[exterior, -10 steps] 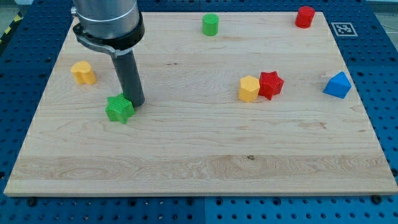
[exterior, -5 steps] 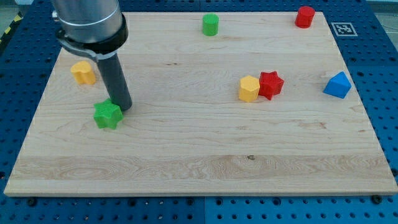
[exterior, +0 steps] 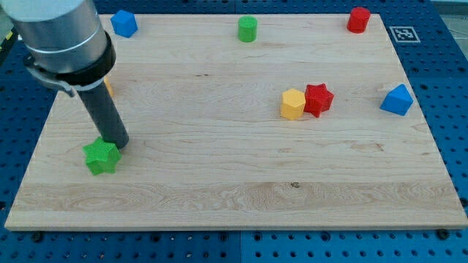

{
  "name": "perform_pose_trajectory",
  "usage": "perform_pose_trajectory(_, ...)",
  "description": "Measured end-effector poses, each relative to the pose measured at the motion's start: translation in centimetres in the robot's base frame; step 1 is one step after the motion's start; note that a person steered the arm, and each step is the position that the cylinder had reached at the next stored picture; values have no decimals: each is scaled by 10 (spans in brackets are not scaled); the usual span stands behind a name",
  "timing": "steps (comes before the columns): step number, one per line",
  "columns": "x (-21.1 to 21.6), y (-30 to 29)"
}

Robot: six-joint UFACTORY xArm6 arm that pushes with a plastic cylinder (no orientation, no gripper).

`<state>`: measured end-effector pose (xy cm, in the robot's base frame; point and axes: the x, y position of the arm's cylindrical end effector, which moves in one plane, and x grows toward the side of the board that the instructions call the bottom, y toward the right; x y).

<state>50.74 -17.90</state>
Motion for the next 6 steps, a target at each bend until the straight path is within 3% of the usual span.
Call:
perform_pose_trajectory(4, 55, -3)
perform_pose_trajectory(6, 55, 20)
